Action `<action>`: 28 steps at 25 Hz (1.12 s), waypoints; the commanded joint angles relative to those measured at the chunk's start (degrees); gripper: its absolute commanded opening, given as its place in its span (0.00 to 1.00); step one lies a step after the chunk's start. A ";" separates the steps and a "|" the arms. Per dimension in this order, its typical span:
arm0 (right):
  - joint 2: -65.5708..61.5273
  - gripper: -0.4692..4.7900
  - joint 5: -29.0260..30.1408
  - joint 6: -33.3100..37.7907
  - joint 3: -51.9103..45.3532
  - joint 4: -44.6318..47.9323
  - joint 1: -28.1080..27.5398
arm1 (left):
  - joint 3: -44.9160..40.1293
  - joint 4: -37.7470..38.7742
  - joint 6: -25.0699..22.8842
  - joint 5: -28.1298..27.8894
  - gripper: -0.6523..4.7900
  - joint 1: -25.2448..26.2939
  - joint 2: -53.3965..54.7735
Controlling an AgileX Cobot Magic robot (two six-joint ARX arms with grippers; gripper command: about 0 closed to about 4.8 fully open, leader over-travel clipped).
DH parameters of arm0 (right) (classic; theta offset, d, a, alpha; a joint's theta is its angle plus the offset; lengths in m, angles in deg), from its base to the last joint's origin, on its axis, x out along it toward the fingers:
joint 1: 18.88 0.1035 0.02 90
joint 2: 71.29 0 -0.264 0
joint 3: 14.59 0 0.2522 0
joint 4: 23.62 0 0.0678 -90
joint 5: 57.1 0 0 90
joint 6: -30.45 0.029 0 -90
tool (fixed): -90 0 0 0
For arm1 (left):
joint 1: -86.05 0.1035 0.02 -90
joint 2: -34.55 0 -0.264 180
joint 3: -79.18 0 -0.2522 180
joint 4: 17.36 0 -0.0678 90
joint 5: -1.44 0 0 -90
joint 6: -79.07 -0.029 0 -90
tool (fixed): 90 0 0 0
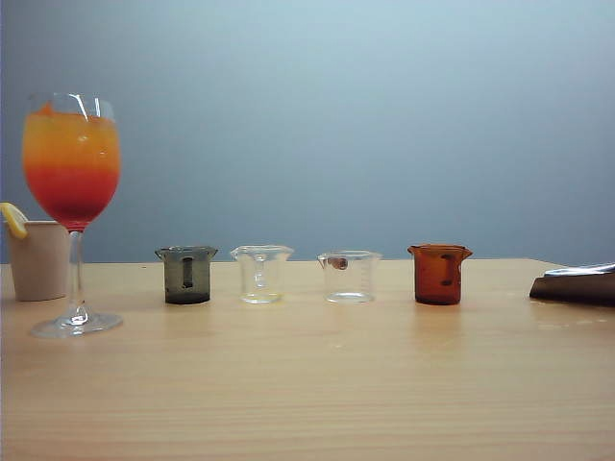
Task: Pick up the lemon slice from the paper cup on the left and carefully insert it into the rim of the goblet.
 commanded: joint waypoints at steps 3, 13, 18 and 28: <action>-11.89 0.08 10.29 0.92 9.57 2.16 0.02 | 6.88 -0.72 0.17 -1.46 0.11 -0.02 10.43; -31.52 0.08 22.40 2.78 25.79 3.19 4.35 | 17.31 -6.54 0.15 0.04 0.11 0.22 31.89; -35.89 0.08 20.76 2.75 27.23 4.11 15.93 | 20.22 -7.72 4.31 11.19 0.11 8.28 39.87; -42.10 0.08 14.99 2.54 27.23 4.22 35.50 | 20.24 -11.89 5.40 22.32 0.11 18.43 50.51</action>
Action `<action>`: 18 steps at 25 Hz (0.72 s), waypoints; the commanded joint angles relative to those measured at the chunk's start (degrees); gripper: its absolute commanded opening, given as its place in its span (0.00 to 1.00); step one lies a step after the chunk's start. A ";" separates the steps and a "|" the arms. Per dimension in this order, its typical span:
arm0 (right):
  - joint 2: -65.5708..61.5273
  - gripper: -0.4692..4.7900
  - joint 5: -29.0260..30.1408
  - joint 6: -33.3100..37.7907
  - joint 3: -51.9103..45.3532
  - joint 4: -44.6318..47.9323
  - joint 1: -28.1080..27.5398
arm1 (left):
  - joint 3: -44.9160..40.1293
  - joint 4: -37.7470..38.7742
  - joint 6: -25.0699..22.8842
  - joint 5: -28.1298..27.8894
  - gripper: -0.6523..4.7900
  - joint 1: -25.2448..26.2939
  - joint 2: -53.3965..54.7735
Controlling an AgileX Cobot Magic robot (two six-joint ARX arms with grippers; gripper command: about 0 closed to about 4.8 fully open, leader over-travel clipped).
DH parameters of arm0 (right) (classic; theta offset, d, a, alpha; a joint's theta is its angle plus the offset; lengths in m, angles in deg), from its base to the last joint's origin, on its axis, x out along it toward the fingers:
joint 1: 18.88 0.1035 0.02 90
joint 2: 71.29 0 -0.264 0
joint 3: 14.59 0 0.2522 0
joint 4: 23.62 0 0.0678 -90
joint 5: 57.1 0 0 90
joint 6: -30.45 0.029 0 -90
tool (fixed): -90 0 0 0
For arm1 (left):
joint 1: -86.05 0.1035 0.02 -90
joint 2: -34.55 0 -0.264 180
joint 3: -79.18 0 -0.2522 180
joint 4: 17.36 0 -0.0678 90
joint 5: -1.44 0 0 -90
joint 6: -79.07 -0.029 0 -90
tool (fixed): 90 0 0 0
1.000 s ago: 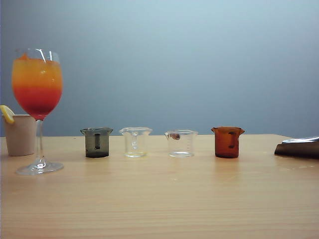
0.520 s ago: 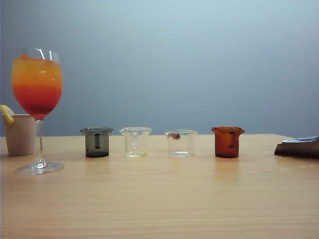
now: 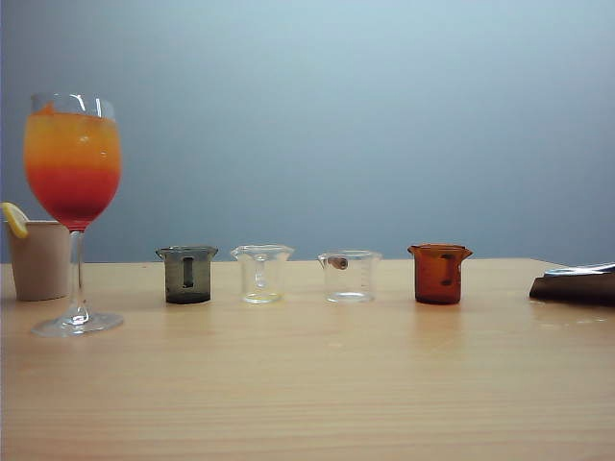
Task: Pick up the lemon slice from the paper cup on the left and carefully insert it into the rim of the goblet.
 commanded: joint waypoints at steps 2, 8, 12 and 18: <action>-2.23 0.08 0.04 -0.04 0.33 1.33 5.16 | 0.31 -2.75 2.49 2.86 0.11 -0.33 3.98; -4.98 0.08 0.02 -0.09 0.33 3.37 9.90 | 0.31 -6.54 9.38 2.64 0.11 -4.02 12.39; -5.22 0.08 0.00 -0.09 0.33 3.39 9.99 | 0.31 -9.90 9.84 2.16 0.11 -6.86 16.61; -5.22 0.08 -0.13 -0.15 0.33 3.39 9.84 | 0.31 -15.45 18.71 -0.79 0.11 -8.15 21.49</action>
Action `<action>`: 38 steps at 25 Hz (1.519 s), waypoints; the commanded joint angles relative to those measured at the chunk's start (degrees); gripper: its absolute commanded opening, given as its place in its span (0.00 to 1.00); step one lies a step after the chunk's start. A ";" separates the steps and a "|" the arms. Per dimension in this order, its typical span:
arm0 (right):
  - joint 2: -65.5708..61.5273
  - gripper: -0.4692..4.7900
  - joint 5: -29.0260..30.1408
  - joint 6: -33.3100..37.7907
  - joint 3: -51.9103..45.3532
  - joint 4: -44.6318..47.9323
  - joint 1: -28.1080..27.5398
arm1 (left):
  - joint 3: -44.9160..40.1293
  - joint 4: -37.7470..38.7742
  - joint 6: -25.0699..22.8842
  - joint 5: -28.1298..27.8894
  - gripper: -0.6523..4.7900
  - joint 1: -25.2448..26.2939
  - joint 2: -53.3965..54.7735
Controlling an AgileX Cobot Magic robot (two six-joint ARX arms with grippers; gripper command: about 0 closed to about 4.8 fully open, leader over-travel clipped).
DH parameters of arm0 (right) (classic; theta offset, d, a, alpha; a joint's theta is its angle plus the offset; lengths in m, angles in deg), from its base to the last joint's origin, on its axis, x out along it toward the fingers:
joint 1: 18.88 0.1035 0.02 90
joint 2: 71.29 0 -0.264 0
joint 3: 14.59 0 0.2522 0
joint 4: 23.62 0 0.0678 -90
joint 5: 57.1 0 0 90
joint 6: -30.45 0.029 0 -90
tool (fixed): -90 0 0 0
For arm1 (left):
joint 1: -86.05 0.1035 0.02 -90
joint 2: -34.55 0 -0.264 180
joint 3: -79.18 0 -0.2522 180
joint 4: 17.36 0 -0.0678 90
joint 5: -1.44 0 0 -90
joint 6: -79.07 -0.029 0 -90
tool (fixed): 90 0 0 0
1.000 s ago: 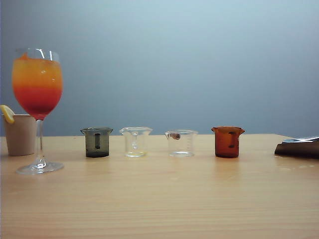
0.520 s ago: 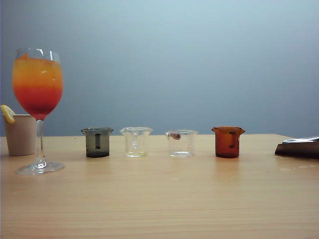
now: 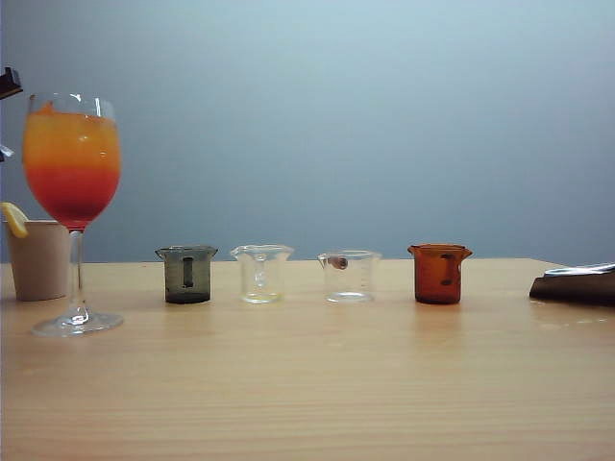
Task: Pick up the lemon slice from the paper cup on the left and carefully insert it into the rim of the goblet.
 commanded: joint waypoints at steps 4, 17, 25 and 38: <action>0.11 0.08 -0.09 -0.04 0.33 0.94 0.02 | 0.24 -2.23 5.20 -0.66 0.41 -0.02 2.32; 0.00 0.08 -0.09 -0.04 0.31 0.96 0.02 | -4.07 -9.27 4.59 -6.69 0.73 -1.90 3.61; -0.07 0.08 -0.07 -0.04 0.31 0.96 0.02 | -4.13 -16.24 4.76 -6.51 0.73 -1.88 8.96; -0.07 0.08 -0.07 -0.02 0.31 0.92 0.04 | -4.09 -19.67 4.76 -4.94 0.73 -1.90 12.72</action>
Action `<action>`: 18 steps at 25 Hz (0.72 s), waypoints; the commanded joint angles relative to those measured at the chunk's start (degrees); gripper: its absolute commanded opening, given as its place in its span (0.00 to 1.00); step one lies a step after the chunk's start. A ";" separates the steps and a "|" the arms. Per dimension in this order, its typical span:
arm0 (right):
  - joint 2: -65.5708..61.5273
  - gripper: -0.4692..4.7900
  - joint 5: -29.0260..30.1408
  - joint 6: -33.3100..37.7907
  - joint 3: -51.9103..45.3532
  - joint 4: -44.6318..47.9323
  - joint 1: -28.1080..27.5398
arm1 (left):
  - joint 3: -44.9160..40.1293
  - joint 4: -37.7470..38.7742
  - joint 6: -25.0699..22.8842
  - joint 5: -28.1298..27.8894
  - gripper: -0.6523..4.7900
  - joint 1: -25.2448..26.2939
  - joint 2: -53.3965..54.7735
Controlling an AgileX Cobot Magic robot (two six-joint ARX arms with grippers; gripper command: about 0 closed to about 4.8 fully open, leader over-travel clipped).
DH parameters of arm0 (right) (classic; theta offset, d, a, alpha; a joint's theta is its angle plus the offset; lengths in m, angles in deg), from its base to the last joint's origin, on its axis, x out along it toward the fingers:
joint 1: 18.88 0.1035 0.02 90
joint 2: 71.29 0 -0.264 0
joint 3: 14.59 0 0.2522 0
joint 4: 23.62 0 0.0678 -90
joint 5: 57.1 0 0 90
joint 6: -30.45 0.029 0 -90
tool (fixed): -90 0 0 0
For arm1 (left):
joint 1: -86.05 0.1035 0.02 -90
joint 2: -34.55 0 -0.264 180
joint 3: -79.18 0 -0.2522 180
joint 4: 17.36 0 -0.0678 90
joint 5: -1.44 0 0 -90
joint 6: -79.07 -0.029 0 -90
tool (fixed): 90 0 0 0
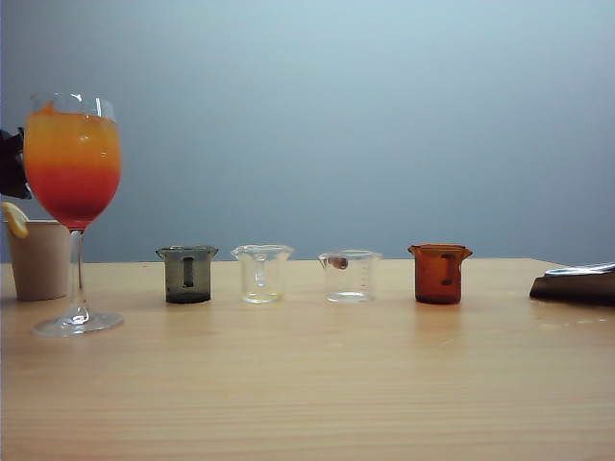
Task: Pick up the lemon slice from the paper cup on the left and carefully insert it into the rim of the goblet.
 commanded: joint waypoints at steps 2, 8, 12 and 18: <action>0.04 0.08 -0.09 0.02 0.31 0.83 0.04 | -0.02 -2.49 0.00 0.87 0.73 -0.02 0.74; 0.04 0.08 0.04 0.02 0.31 0.63 0.04 | -0.02 -3.02 -0.02 0.63 0.73 -0.02 1.42; 0.04 0.08 0.07 0.04 0.31 0.52 0.04 | -0.02 -3.63 -0.02 0.63 0.63 -0.02 1.42; 0.04 0.08 0.07 0.04 0.31 0.52 0.07 | -0.02 -3.58 -0.04 0.66 0.46 -0.02 1.42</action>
